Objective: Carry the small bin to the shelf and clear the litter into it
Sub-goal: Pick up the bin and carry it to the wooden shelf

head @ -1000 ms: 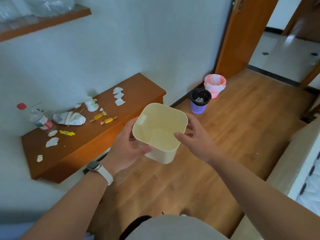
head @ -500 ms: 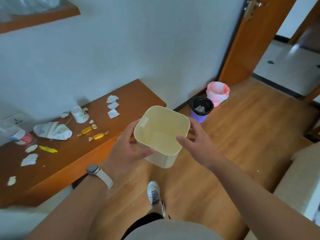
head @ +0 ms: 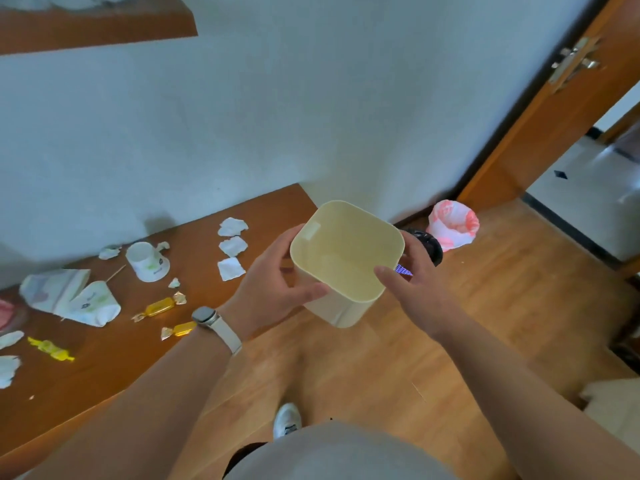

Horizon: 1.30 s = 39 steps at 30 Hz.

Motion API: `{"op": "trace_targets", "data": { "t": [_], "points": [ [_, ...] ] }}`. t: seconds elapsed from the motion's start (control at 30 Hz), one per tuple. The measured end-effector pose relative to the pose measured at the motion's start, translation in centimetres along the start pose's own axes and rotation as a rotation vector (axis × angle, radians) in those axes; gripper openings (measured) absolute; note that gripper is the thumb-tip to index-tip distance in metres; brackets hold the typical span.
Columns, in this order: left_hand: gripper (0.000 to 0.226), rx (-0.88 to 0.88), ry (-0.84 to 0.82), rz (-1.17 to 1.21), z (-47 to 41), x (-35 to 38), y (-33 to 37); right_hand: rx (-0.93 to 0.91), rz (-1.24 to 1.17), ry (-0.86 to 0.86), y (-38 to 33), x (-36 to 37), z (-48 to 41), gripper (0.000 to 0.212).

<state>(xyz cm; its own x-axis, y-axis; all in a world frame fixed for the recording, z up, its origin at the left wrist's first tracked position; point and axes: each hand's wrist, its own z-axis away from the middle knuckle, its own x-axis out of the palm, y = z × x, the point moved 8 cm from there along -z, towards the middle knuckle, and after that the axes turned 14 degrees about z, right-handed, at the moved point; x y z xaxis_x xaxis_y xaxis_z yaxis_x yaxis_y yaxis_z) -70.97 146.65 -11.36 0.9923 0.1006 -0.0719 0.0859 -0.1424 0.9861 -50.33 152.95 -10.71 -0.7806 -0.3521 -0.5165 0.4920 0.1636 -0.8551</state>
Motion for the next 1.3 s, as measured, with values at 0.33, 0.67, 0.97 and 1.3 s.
{"op": "trace_targets", "data": {
  "t": [0.33, 0.67, 0.97, 1.3],
  "points": [
    [0.083, -0.170, 0.154, -0.038, -5.7, -4.8, -4.4, 0.018, -0.026, -0.155, 1.4, 4.0, -10.6, 0.060],
    [0.087, -0.401, 0.332, -0.045, -12.8, -5.6, -10.8, 0.016, -0.001, -0.396, 5.9, 6.1, -23.0, 0.058],
    [0.087, -0.522, 0.488, -0.172, -17.6, -5.7, -13.6, -0.020, 0.008, -0.574, 8.8, 7.9, -31.7, 0.058],
    [0.091, -0.622, 0.467, -0.292, -18.7, -8.2, -15.5, -0.060, 0.003, -0.624, 9.7, 11.2, -33.6, 0.065]
  ]
}}
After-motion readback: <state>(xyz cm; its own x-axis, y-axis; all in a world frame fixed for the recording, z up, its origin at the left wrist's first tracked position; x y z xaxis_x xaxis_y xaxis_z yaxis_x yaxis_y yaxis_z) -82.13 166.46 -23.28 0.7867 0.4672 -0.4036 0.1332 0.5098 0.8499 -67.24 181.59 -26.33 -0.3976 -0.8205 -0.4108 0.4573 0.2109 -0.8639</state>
